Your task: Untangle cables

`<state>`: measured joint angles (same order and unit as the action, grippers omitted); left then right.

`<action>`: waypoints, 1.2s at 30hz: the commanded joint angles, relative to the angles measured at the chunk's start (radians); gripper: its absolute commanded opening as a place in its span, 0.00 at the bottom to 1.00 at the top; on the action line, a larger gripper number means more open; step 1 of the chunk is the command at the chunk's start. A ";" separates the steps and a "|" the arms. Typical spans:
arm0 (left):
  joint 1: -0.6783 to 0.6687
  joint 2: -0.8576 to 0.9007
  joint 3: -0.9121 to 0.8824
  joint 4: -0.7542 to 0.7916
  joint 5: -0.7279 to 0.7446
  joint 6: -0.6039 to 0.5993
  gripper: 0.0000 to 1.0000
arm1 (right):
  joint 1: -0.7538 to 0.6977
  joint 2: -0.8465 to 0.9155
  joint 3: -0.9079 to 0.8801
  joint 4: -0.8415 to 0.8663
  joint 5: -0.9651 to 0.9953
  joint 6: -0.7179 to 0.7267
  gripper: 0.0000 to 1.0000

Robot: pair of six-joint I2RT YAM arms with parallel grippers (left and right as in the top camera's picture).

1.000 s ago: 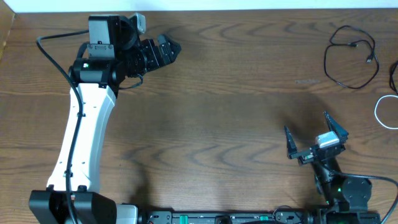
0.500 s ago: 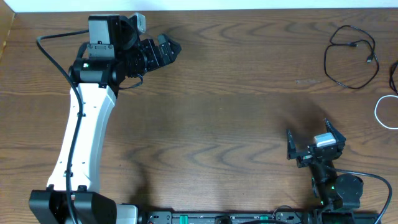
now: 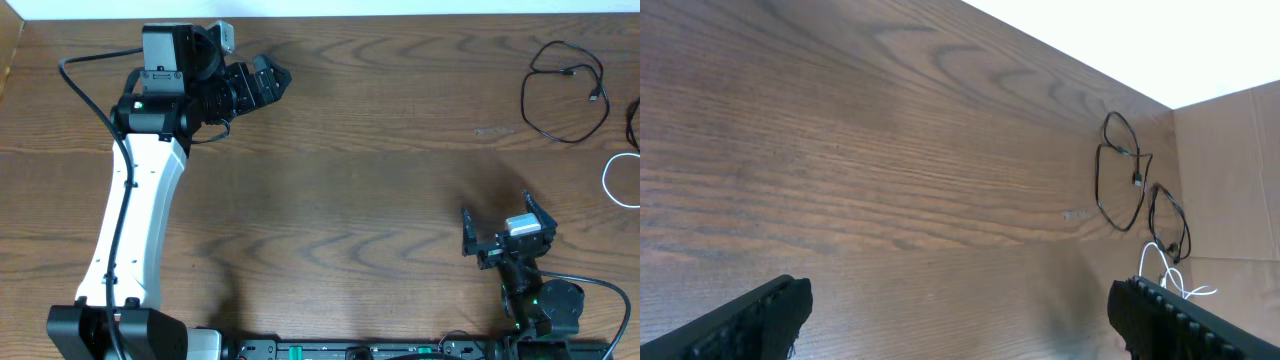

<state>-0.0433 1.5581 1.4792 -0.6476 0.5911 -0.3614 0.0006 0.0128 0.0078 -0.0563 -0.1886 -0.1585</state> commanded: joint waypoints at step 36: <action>0.091 -0.806 -0.890 0.410 -0.603 0.028 0.99 | 0.007 -0.007 -0.002 -0.005 0.010 0.008 0.99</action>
<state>0.0196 0.8856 0.7151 -0.3031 0.0082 -0.3458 0.0006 0.0116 0.0078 -0.0570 -0.1825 -0.1585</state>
